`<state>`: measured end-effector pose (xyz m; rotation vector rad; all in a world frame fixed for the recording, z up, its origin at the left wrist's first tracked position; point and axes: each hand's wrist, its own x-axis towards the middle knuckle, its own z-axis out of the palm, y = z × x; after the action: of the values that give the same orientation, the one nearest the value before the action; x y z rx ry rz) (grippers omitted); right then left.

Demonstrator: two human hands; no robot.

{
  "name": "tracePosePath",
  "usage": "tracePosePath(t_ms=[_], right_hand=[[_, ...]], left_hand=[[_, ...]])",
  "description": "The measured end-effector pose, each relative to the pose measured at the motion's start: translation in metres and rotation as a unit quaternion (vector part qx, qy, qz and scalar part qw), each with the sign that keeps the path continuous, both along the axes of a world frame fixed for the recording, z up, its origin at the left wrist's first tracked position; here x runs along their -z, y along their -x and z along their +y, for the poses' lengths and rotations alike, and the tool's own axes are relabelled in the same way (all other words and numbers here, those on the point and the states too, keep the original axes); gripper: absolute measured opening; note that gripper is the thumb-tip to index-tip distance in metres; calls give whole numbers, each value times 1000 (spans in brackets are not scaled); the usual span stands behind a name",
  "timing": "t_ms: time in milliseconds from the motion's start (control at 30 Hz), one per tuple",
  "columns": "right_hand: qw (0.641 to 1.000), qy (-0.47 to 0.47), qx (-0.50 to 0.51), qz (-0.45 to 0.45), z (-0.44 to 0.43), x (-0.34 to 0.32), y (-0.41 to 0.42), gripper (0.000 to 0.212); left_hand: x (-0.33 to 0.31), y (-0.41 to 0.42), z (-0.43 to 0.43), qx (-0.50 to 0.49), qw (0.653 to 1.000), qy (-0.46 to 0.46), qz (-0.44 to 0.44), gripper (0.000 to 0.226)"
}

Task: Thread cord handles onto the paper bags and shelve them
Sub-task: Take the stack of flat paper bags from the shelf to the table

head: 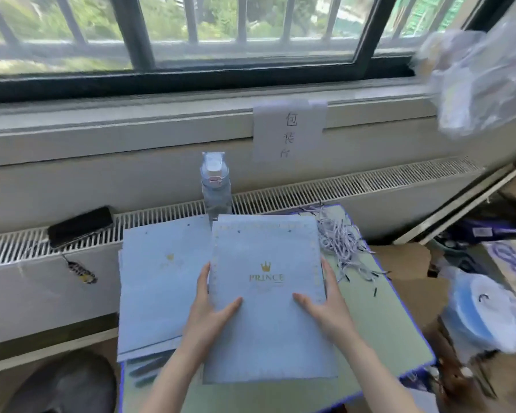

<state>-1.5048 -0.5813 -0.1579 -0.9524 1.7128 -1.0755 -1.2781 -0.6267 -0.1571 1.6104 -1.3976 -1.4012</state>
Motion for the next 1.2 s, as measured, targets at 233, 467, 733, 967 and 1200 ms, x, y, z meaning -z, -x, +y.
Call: tracePosePath(t_ms=[233,467,733,967,1200], right_hand=[[999,23,-32,10,-38,46,59,79],[989,124,-66,48,-41,114,68,85],[975,190,-98,67,4,119,71,88],[977,177,-75,89,54,133,83,108],[976,178,-81,98,54,132,79,98]], left_hand=[[51,50,-12,33,997,68,12,94],[87,49,-5,49,986,153,-49,101],[96,53,40,86,973,200,-81,104],[103,66,85,79,981,164,-69,104],[110,72,104,11,977,197,-75,86]])
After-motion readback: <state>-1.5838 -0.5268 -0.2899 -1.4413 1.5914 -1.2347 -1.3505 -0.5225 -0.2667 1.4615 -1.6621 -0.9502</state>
